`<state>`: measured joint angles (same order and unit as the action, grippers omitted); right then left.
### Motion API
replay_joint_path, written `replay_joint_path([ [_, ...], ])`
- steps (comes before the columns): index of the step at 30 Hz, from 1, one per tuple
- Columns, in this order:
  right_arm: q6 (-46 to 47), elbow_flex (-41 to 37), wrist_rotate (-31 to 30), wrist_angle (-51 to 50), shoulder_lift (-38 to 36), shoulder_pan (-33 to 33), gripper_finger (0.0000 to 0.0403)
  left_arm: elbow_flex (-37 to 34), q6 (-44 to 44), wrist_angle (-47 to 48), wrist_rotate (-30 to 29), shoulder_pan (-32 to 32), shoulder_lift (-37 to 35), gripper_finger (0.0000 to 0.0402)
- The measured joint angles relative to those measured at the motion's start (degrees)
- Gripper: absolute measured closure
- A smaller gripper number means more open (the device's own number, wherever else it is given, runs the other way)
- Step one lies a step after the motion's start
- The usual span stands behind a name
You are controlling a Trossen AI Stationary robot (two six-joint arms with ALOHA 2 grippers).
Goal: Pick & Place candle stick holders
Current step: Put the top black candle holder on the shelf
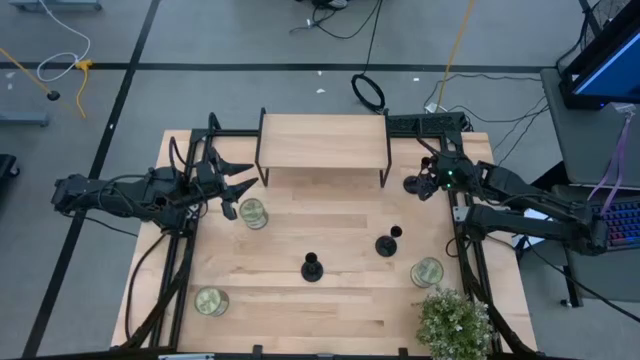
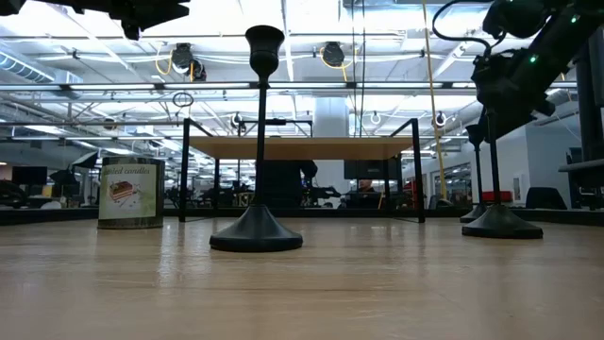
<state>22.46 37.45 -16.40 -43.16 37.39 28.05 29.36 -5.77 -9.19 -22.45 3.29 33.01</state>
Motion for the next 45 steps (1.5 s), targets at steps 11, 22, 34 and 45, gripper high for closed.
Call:
replay_joint_path([
  [11, -0.62, -10.72, -3.76, 15.88, 0.0, 0.0, 0.0247, 0.0, 0.1, -0.02, 0.01, 0.0, 0.0, 0.022],
  [22, -2.18, -14.49, -4.9, 19.85, 0.0, 0.0, 0.0277, 0.0, 0.08, -0.02, 0.01, 0.0, 0.0, 0.022],
  [34, -5.94, -14.49, -5.03, 22.3, 0.0, 0.0, 0.0398, 0.0, 0.08, 0.0, 0.0, 0.0, 0.0, 0.022],
  [45, -8.21, -14.49, -4.62, 25.04, -1.08, 0.0, 0.0402, 0.0, 0.05, 0.0, -0.01, 0.0, 0.0, 0.022],
])
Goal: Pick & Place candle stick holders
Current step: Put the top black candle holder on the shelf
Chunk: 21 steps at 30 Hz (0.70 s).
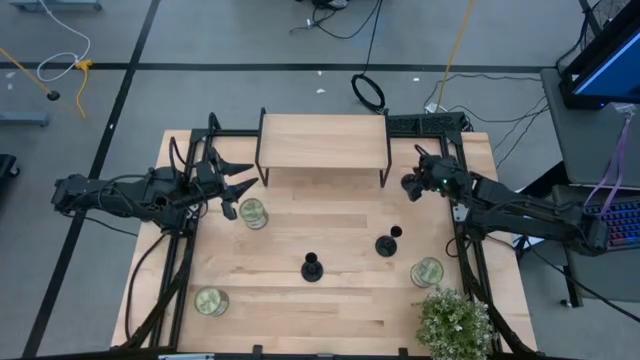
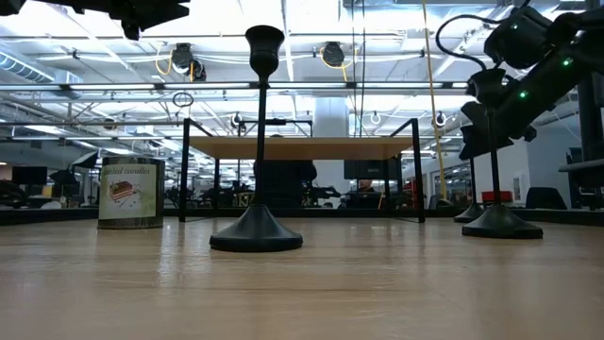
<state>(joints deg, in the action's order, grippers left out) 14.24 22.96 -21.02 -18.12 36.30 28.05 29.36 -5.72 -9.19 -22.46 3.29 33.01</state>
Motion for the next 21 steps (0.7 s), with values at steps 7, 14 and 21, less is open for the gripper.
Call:
replay_joint_path([
  [7, 0.06, 0.0, 2.41, -1.5, -1.08, 0.0, 0.0402, 0.0, 0.0, 0.09, 0.0, 0.0, 0.0, 0.022],
  [14, 4.02, 0.0, 13.82, -3.81, -1.04, -0.02, 0.0353, 0.0, 0.0, 0.12, 0.01, 0.0, 0.0, 0.022],
  [21, 10.52, 0.0, 6.92, -15.18, -1.01, 0.02, 0.026, 0.0, 0.0, 0.09, 0.02, 0.0, 0.0, 0.022],
])
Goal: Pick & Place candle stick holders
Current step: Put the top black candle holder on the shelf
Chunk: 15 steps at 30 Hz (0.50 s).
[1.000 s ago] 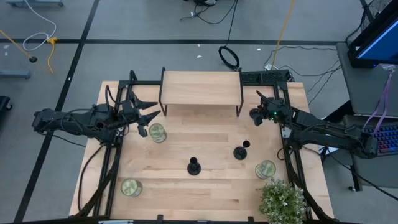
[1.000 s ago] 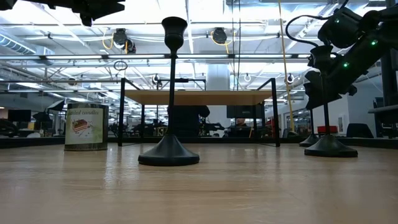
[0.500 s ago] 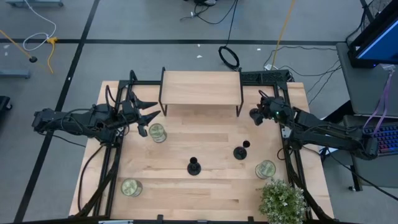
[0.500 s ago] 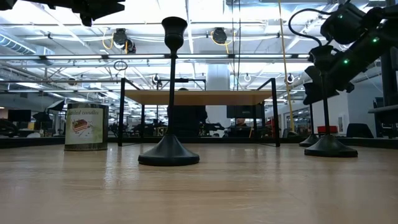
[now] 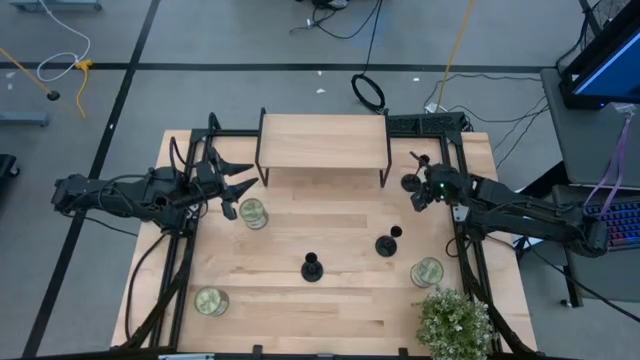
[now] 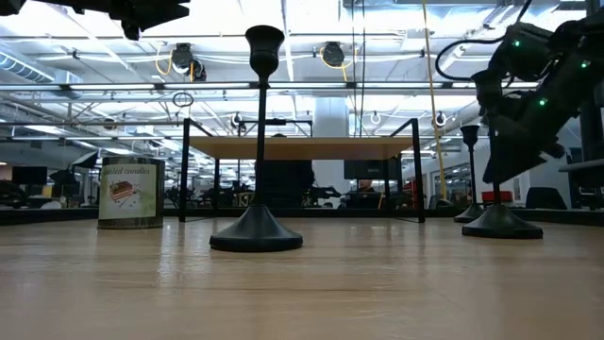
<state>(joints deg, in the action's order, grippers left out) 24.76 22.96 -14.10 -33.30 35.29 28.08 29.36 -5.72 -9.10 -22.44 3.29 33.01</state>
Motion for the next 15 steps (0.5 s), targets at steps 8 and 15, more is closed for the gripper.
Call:
replay_joint_path([
  [8, -6.21, 0.0, -5.14, 10.8, 0.53, 0.02, 0.02, 0.0, 0.0, -0.06, -0.01, 0.0, -0.01, 0.022],
  [15, -11.46, 0.0, -10.04, 15.64, 3.19, 0.03, 0.0187, 0.0, 0.0, -0.05, 0.01, 0.01, 0.0, 0.022],
])
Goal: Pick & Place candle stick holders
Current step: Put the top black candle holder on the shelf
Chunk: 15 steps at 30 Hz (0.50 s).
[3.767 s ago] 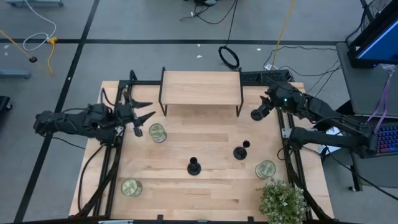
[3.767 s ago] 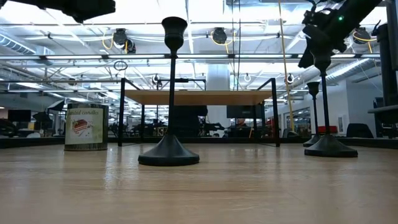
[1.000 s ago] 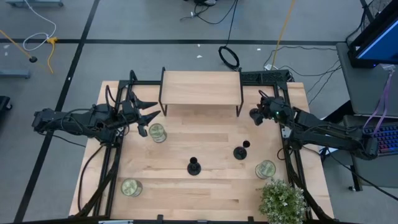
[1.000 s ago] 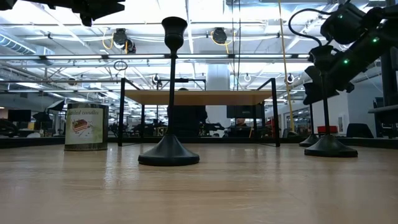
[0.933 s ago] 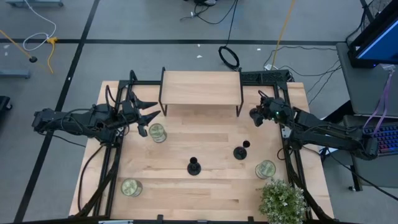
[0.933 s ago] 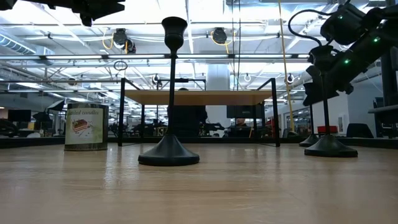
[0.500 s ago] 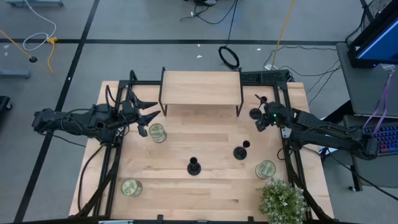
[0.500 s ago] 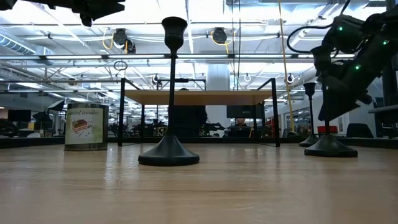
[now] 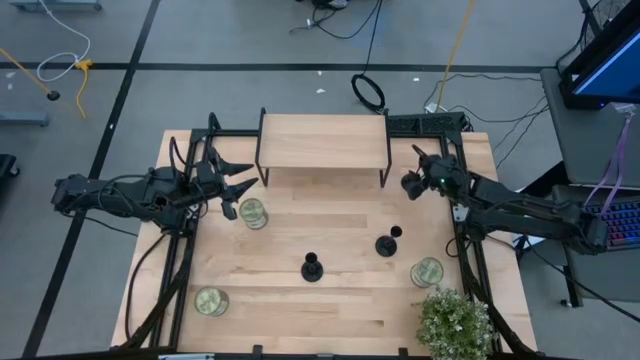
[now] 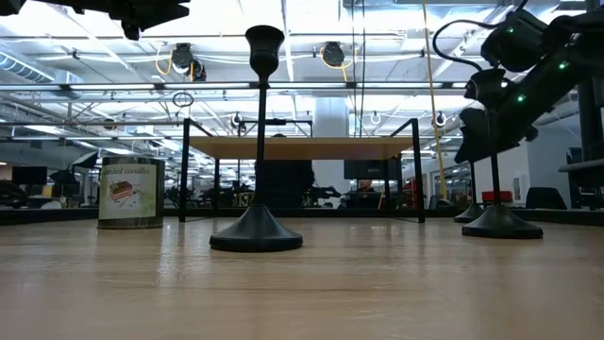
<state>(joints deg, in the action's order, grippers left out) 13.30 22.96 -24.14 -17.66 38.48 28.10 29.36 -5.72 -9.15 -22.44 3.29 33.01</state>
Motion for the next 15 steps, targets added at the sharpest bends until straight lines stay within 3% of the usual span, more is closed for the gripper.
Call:
replay_joint_path([
  [5, -2.04, 0.0, 0.3, 1.33, 1.18, 0.04, 0.0212, 0.0, 0.0, 0.05, 0.02, -0.01, -0.02, 0.022],
  [8, -2.04, 0.0, 0.3, 1.14, 1.47, 0.04, 0.0261, 0.0, -0.02, 0.09, 0.02, -0.01, -0.02, 0.022],
  [13, -2.48, 0.0, 0.37, 1.27, 1.26, 0.04, 0.0374, 0.0, -0.02, 0.51, 0.02, 0.0, -0.01, 0.022],
  [15, -4.02, 0.0, 0.31, 2.03, 0.97, 0.04, 0.0389, 0.0, -0.02, 0.49, 0.02, -0.01, -0.02, 0.022],
])
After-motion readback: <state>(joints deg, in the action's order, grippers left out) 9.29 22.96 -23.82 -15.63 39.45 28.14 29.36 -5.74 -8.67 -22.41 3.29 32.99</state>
